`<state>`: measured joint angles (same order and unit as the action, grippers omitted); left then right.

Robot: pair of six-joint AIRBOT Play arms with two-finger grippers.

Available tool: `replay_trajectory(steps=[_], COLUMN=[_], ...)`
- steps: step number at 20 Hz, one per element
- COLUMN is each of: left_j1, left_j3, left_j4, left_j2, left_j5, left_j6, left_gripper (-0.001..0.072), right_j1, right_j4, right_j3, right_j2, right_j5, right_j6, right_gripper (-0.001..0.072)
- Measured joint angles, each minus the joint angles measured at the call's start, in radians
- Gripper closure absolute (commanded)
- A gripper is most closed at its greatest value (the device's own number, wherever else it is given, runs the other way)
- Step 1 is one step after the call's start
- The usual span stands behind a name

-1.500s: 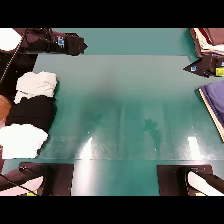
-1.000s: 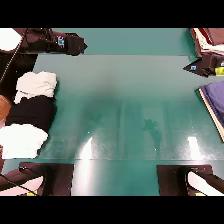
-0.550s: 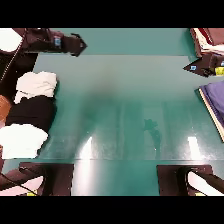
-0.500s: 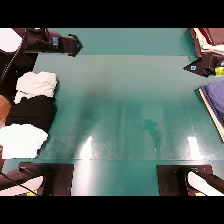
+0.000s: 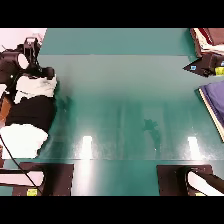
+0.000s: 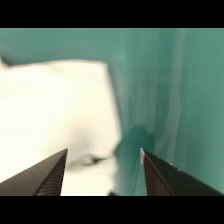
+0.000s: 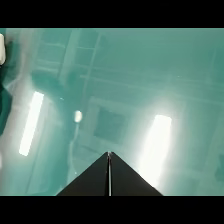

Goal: Fold the shirts.

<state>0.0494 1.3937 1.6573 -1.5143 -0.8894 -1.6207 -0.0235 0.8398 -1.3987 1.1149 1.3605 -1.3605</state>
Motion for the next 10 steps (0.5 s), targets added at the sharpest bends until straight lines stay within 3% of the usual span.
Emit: replay_trajectory(steps=[1,2,3,4,10], left_j1=[0.013,0.021,0.029,0.034,0.043], left_j3=[-0.005,-0.008,-0.009,-0.01,0.011], left_j4=[0.002,0.005,0.01,0.01,0.014], left_j2=[-0.02,-0.035,-0.046,-0.053,-0.001], left_j5=[0.002,0.006,0.007,0.007,0.005], left_j6=[-0.002,-0.002,-0.002,-0.002,-0.004], left_gripper=[0.0194,0.0347,0.0549,0.0678,0.0685], right_j1=[0.0,0.0,0.0,0.0,0.0], right_j4=[0.0,0.0,0.0,0.0,-0.006], right_j3=[0.0,0.0,0.0,0.0,-0.016], right_j2=[0.0,0.0,0.0,0.0,0.0], right_j5=[0.0,0.0,0.0,0.0,0.0], right_j6=[0.0,0.0,0.0,0.0,-0.001], right_gripper=[0.0692,0.0692,0.0692,0.0692,0.0692])
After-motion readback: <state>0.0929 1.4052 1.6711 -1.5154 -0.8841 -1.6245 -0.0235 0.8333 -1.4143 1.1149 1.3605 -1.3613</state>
